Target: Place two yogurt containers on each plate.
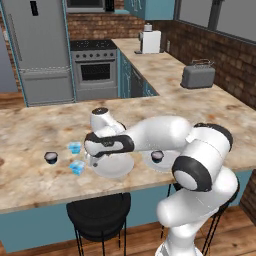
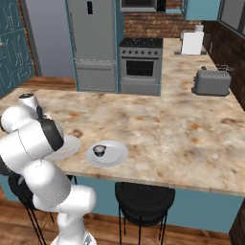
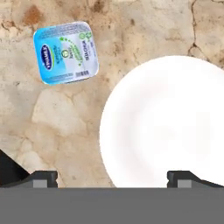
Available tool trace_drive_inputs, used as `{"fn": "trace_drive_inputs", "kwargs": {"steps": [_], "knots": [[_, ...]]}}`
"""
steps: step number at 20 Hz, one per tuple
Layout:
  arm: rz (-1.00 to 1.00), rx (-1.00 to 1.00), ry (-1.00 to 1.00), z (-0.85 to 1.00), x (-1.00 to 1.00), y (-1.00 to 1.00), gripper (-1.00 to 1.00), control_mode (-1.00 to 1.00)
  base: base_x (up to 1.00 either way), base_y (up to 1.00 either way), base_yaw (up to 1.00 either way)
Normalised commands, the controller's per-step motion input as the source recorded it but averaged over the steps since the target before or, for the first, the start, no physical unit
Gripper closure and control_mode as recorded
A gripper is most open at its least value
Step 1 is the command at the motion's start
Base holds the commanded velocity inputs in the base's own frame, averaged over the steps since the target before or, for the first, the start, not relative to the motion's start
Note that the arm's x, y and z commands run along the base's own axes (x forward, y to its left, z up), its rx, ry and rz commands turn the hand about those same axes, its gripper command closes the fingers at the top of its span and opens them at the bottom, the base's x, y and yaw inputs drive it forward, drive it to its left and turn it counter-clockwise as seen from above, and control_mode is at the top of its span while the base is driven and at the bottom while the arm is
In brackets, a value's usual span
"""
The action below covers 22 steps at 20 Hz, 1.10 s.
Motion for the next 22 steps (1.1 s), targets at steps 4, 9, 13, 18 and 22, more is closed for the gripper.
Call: {"fn": "trace_drive_inputs", "kwargs": {"steps": [4,9,13,18,22], "knots": [[0.03,-0.04,-0.12,-0.25,0.41,0.98,-1.00,-1.00,0.00,0.00,0.00],[0.00,0.04,-0.01,0.00,0.54,0.43,-1.00,-1.00,0.00,0.00,0.00],[0.00,0.00,0.00,-0.12,0.00,0.22,-1.00,-1.00,0.00,0.00,0.00],[0.00,0.00,0.02,-0.16,0.00,0.12,-1.00,-1.00,0.00,0.00,0.00],[0.00,0.00,0.01,-0.35,-0.09,0.00,-1.00,-1.00,0.00,0.00,0.00]]}}
